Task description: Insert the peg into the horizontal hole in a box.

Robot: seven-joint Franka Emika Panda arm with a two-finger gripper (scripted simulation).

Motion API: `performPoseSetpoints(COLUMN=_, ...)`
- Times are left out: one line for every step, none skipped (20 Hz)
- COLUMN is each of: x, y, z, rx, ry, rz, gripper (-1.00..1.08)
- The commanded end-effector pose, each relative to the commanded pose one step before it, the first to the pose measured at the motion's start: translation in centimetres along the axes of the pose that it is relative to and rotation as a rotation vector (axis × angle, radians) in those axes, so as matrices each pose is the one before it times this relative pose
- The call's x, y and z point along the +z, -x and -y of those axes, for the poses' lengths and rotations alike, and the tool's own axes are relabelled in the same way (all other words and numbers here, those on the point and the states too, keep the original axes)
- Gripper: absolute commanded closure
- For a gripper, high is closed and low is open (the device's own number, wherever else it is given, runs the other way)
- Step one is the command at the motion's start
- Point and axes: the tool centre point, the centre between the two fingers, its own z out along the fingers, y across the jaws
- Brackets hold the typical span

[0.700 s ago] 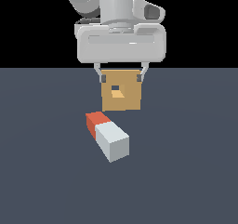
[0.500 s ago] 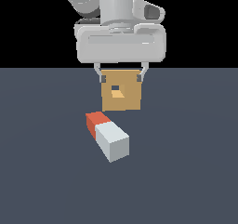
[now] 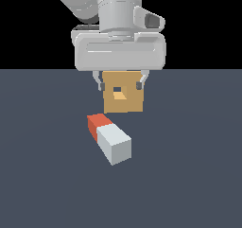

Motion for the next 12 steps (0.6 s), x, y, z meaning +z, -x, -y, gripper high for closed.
performPoseSetpoints(x=0.706, y=0.365, z=0.326, rx=-0.03700, ry=-0.00198, rz=0.00087, gripper=-0.92)
performPoseSetpoints(x=0.325, y=0.165, z=0.146, rx=-0.01765, ry=-0.00075, rz=0.00042, gripper=-0.92)
performPoseSetpoints(x=0.348, y=0.176, z=0.156, rx=-0.01889, ry=-0.00080, rz=0.00046, gripper=-0.92)
performPoseSetpoints(x=0.371, y=0.190, z=0.165, rx=-0.02011, ry=-0.00085, rz=0.00049, gripper=-0.92)
performPoseSetpoints(x=0.395, y=0.202, z=0.175, rx=-0.02137, ry=-0.00090, rz=0.00052, gripper=-0.92)
performPoseSetpoints(x=0.418, y=0.216, z=0.184, rx=-0.02261, ry=-0.00095, rz=0.00056, gripper=-0.92)
performPoseSetpoints(x=0.439, y=0.227, z=0.191, rx=-0.02370, ry=-0.00100, rz=0.00060, gripper=-0.92)
performPoseSetpoints(x=0.443, y=0.231, z=0.191, rx=-0.02387, ry=-0.00100, rz=0.00062, gripper=-0.92)
performPoseSetpoints(x=0.431, y=0.226, z=0.184, rx=-0.02320, ry=-0.00097, rz=0.00061, gripper=-0.92)
performPoseSetpoints(x=0.410, y=0.215, z=0.175, rx=-0.02205, ry=-0.00092, rz=0.00058, gripper=-0.92)
performPoseSetpoints(x=0.389, y=0.204, z=0.165, rx=-0.02087, ry=-0.00087, rz=0.00056, gripper=-0.92)
performPoseSetpoints(x=0.368, y=0.195, z=0.155, rx=-0.01973, ry=-0.00082, rz=0.00054, gripper=-0.92)
